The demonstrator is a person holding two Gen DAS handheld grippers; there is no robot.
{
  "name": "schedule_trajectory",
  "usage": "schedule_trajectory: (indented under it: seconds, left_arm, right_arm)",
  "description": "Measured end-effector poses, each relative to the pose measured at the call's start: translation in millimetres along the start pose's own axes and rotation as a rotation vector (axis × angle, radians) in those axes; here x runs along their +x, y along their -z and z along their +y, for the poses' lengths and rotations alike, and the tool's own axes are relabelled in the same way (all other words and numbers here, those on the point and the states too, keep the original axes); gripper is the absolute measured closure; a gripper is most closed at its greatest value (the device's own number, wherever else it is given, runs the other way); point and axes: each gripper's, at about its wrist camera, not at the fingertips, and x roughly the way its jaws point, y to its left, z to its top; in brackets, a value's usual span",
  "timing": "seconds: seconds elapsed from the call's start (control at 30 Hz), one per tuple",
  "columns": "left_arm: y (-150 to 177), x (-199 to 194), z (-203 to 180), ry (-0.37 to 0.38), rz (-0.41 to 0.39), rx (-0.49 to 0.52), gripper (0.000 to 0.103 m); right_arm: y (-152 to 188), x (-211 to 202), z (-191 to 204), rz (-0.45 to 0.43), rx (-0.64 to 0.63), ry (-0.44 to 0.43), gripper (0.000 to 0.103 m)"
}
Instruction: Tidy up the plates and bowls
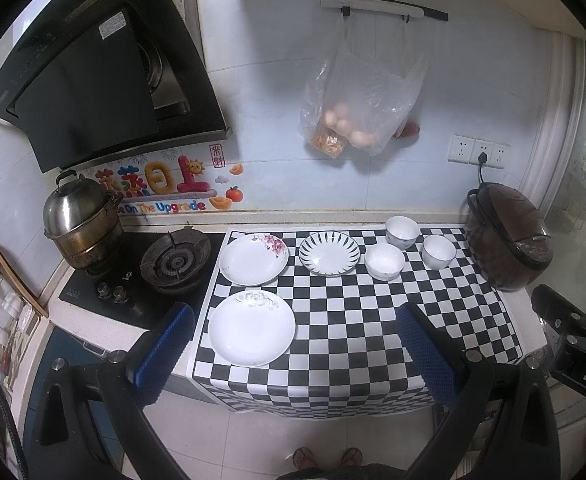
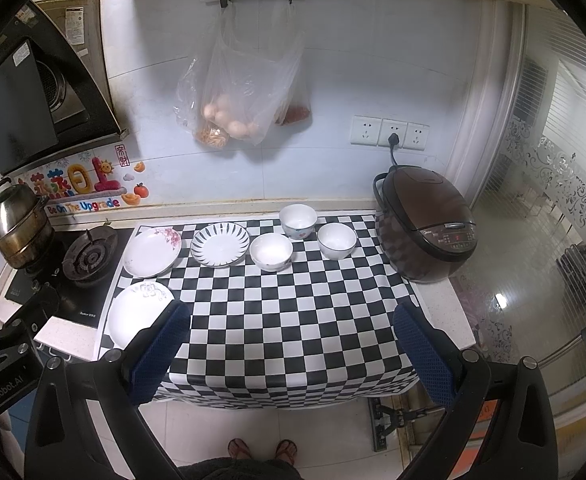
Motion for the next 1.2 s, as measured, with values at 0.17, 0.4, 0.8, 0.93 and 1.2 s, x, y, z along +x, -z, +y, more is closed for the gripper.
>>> schedule_trajectory:
  seconds: [0.17, 0.4, 0.8, 0.93, 1.2]
  left_arm:
    - [1.9, 0.5, 0.9, 0.0, 0.0, 0.001, 0.0]
    - [-1.8, -4.5, 0.6, 0.0, -0.002, 0.001, 0.0]
    - [-23.7, 38.2, 11.1, -0.1, -0.011, -0.02, 0.0]
    - [-17.5, 95.7, 29.2, -0.208, 0.057, -0.036, 0.0]
    - [21.7, 219.2, 98.0, -0.325, 0.284, -0.094, 0.0]
  right_arm:
    - [-0.6, -0.4, -0.1, 0.0, 0.001, -0.002, 0.0]
    - [-1.0, -0.8, 0.3, -0.001, 0.001, -0.002, 0.0]
    - [-11.4, 36.0, 1.9, -0.074, -0.024, -0.027, 0.0]
    - [-6.9, 104.7, 12.0, 0.041, -0.041, -0.134, 0.0]
    - [18.5, 254.3, 77.9, 0.253, -0.122, -0.284, 0.002]
